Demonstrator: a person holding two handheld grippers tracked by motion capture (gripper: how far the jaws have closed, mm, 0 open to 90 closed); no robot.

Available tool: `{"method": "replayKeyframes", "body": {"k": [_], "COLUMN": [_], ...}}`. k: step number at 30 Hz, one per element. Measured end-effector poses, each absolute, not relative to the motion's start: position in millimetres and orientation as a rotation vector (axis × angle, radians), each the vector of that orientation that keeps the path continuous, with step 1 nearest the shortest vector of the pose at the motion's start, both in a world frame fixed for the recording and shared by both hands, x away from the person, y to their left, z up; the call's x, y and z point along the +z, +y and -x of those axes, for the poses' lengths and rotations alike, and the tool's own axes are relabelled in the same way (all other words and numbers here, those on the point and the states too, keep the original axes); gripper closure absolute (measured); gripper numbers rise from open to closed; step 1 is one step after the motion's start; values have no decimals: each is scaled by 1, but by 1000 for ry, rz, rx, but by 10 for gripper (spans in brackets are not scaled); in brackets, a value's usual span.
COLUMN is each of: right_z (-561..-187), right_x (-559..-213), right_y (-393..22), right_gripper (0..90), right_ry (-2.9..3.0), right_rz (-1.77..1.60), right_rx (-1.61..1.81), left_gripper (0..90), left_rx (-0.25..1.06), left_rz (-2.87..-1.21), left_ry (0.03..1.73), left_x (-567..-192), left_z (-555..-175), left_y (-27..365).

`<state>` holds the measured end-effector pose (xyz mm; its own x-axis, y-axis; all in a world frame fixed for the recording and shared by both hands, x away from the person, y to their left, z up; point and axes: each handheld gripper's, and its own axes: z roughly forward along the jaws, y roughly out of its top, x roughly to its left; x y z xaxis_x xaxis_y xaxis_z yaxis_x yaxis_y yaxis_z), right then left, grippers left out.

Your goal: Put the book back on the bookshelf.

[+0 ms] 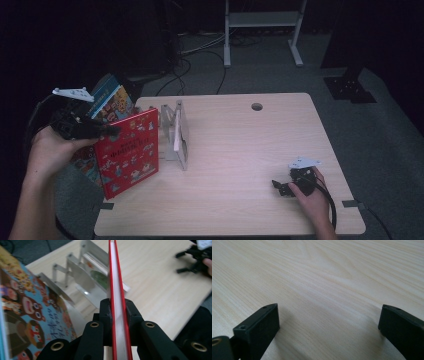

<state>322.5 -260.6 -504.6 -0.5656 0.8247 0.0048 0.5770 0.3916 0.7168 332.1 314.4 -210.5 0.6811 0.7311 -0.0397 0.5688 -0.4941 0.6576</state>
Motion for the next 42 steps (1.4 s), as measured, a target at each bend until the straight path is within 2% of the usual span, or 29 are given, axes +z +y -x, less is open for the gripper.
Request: {"method": "replayKeyframes", "body": {"k": [6, 24, 42], "right_z": [-322, -322, -323], "right_x": [-505, -505, -505], "right_y": [-261, -261, -261], "right_gripper": [27, 27, 27], "right_ry": [2304, 2304, 2303], "right_rz": [-1216, -1217, -1216], "right_rx": [975, 976, 976], "left_gripper": [792, 792, 791], "left_rx": [370, 471, 512], "left_rz": [-2178, -2088, -2063], "left_ry": [1078, 1190, 1241], "left_x": [-215, -235, -250], "left_z": [-352, -402, -425], "left_y": [311, 296, 296]}}
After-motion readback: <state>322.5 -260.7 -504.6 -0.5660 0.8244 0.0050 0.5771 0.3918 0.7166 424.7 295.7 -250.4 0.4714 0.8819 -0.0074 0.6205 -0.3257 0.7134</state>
